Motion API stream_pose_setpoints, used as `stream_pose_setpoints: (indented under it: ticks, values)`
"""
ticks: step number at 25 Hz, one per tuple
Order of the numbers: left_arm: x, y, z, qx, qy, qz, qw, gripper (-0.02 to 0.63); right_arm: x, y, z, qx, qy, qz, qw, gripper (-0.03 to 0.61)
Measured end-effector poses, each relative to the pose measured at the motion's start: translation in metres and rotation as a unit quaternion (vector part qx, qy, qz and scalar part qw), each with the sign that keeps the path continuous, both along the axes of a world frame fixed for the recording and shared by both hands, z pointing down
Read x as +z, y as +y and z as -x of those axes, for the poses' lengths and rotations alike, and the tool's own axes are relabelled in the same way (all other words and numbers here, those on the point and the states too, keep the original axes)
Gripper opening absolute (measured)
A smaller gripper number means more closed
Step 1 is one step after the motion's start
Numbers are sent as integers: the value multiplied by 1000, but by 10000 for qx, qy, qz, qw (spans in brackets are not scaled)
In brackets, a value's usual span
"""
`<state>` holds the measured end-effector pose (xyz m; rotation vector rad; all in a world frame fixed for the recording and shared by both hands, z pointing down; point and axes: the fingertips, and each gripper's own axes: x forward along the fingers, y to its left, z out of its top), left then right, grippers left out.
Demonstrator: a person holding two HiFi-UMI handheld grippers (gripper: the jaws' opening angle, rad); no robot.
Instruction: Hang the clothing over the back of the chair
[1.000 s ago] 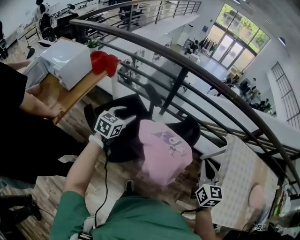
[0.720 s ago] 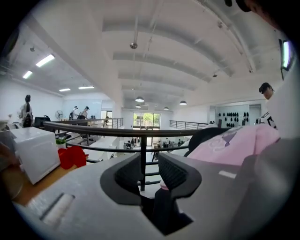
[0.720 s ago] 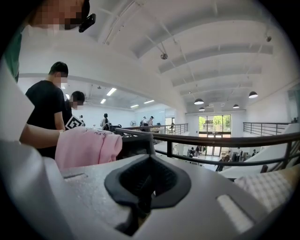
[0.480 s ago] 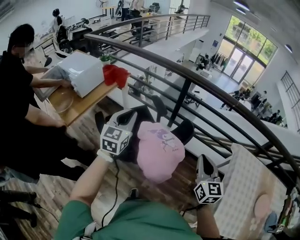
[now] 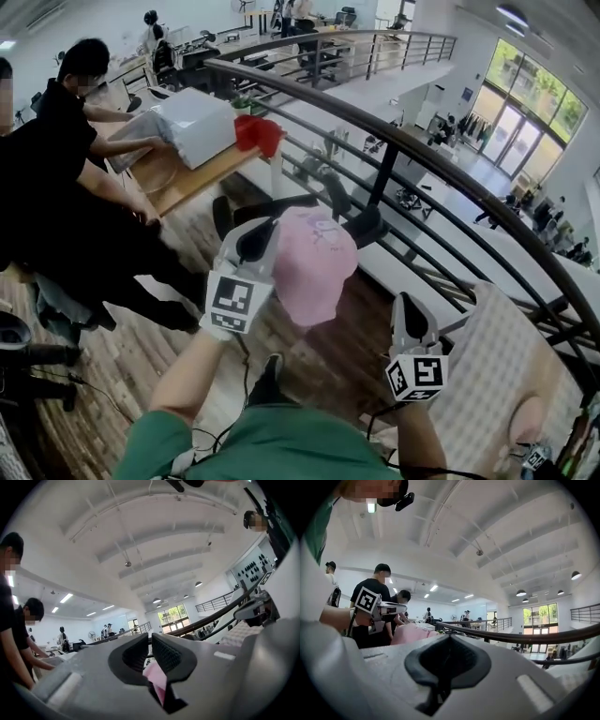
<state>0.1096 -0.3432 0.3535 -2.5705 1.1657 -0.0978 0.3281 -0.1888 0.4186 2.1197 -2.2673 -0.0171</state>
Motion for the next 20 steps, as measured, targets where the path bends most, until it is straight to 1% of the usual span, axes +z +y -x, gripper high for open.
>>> stream_pose_setpoints:
  ticks: [3, 7, 8, 14, 17, 20]
  values:
    - [11, 42, 2, -166, 27, 160, 9997, 31, 5, 22, 3, -185, -105, -65, 9998, 3]
    - [39, 81, 10, -375, 186, 662, 9969, 31, 25, 41, 12, -414, -331, 36, 9986, 3]
    - [43, 89, 12, -405, 206, 737, 9962, 31, 27, 45, 15, -448, -373, 60, 9983, 3]
    - [41, 114, 29, -250, 374, 844, 9954, 31, 4, 55, 51, -501, -301, -96, 9982, 3]
    - [47, 118, 46, -163, 411, 932, 9947, 31, -3, 53, 75, -500, -288, -152, 9982, 3]
    - [47, 115, 71, -123, 422, 881, 9951, 31, -7, 43, 102, -526, -240, -201, 9981, 3]
